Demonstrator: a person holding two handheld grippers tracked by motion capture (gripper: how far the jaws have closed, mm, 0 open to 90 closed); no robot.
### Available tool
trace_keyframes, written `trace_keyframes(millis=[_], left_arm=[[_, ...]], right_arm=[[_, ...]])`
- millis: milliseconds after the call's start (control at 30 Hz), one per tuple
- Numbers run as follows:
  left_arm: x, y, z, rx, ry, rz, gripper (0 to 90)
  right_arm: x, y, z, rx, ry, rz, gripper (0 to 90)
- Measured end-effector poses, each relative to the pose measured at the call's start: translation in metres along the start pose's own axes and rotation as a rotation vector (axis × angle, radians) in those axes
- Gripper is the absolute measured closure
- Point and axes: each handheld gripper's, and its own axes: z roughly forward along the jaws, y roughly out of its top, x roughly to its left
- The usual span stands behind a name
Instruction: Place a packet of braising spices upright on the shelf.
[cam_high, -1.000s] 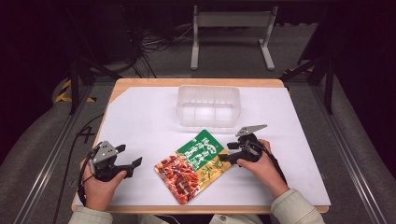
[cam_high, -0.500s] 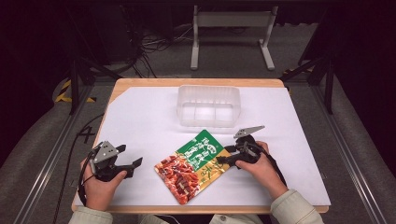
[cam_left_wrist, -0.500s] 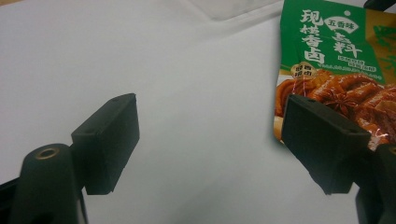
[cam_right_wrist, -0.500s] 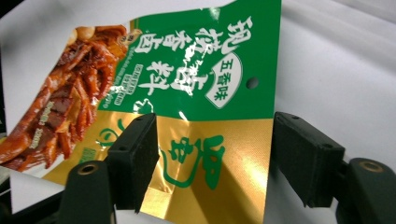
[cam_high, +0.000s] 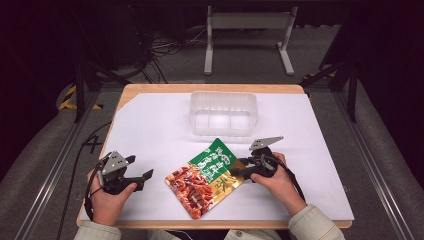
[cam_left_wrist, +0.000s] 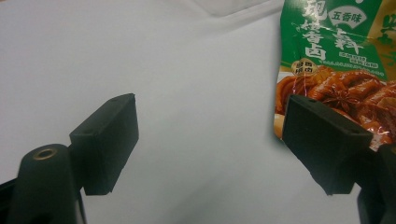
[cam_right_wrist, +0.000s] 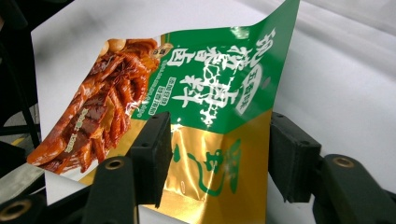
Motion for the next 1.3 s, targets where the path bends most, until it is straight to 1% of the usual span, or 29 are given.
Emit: trace_keyframes(millis=[167,300,333,367,433,533,567,600,633,667,700,733,933,1233,1300], left_arm=[[0.0,0.0,0.0,0.003,0.0,-0.002,19.3],[0.0,0.0,0.0,0.002,0.002,-0.002,19.3],[0.0,0.0,0.0,0.002,0.002,-0.002,19.3],[0.0,0.0,0.0,0.004,0.002,0.002,19.3],[0.0,0.0,0.001,0.004,0.002,0.0,19.3],[-0.001,0.0,0.001,0.003,0.001,-0.002,19.3],[0.0,0.0,0.001,0.002,0.001,0.0,19.4],[0.0,0.0,0.001,0.004,0.001,-0.001,19.4],[0.0,0.0,0.001,0.004,0.001,-0.001,19.3],[0.0,0.0,0.001,0.003,0.001,0.0,19.3],[0.0,0.0,0.001,0.003,0.001,0.0,19.3],[0.0,0.0,0.001,0.003,0.001,-0.001,19.3],[-0.001,0.0,0.001,0.006,0.002,0.0,19.3],[-0.001,-0.001,0.001,0.002,0.006,0.001,19.1],[-0.001,-0.001,0.0,0.002,0.007,-0.003,19.0]], right_arm=[[0.003,-0.002,0.005,0.03,-0.019,-0.023,51.4],[0.003,-0.003,0.007,0.049,-0.028,-0.028,56.0],[0.003,-0.003,0.007,0.049,-0.028,-0.028,56.0],[0.003,-0.004,0.01,0.069,-0.032,-0.027,59.1],[0.003,-0.004,0.011,0.075,-0.034,-0.029,59.9],[0.004,-0.006,0.014,0.098,-0.043,-0.032,67.1],[0.004,-0.006,0.014,0.103,-0.049,-0.03,71.3],[0.003,-0.006,0.013,0.107,-0.057,-0.026,79.4],[0.003,-0.006,0.013,0.107,-0.057,-0.026,79.4],[0.003,-0.005,0.012,0.11,-0.063,-0.024,83.6],[0.002,-0.005,0.011,0.108,-0.057,-0.014,84.9],[0.001,-0.005,0.01,0.106,-0.049,-0.01,85.7],[0.003,-0.003,0.007,0.093,-0.044,-0.01,89.5],[0.009,0.003,-0.001,0.057,-0.036,-0.014,90.0],[0.012,0.006,-0.006,0.048,-0.037,-0.028,90.0]])
